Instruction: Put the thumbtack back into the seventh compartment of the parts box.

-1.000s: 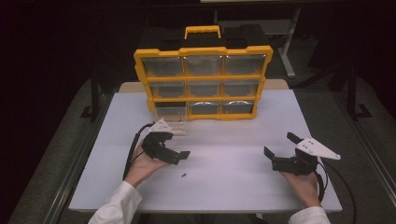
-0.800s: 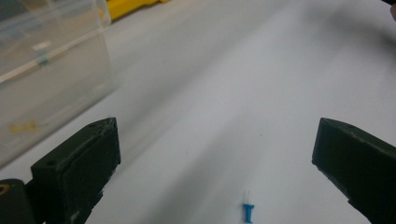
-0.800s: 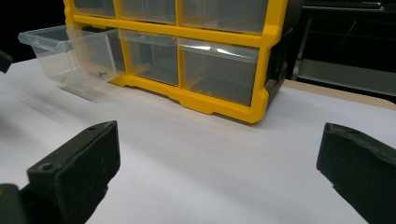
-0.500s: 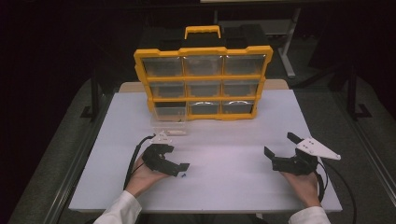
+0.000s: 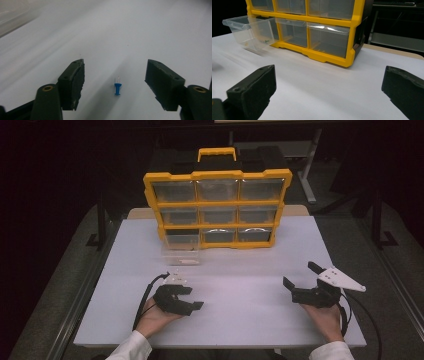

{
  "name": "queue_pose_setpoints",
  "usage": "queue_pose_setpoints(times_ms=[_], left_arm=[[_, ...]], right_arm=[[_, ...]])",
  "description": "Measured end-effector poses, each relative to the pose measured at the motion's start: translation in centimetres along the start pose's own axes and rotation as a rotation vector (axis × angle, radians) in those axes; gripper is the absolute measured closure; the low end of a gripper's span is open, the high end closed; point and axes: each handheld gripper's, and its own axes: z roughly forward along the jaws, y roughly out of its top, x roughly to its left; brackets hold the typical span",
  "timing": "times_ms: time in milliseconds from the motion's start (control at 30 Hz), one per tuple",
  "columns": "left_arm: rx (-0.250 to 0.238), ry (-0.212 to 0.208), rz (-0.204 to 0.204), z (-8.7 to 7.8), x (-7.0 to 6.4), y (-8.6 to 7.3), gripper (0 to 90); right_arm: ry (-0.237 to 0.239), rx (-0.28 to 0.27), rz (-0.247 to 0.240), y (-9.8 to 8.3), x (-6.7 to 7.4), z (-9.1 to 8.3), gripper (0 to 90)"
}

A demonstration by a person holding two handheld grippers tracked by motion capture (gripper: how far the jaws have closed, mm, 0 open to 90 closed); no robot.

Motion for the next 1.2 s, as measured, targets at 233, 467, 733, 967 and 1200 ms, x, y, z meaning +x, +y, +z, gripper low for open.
queue_pose_setpoints(times_ms=[233,467,733,967,1200], left_arm=[[0.033,0.002,0.001,0.4,-0.5,-0.3,45.6],[0.05,-0.011,0.011,0.8,-0.7,-0.6,54.6],[0.071,-0.012,0.007,1.2,-0.5,-0.9,67.6],[0.069,-0.006,-0.01,1.5,0.1,-1.1,84.7],[0.068,0.0,-0.002,1.4,0.0,-0.9,85.1]], right_arm=[[-0.003,-0.007,0.002,0.0,-0.1,-0.1,0.0],[0.001,0.0,0.001,0.0,0.0,0.0,0.0],[0.004,0.003,-0.001,0.0,0.0,0.1,0.0],[0.002,0.006,-0.003,-0.1,0.0,0.2,0.0],[0.003,0.008,-0.002,-0.1,0.0,0.2,0.0]])
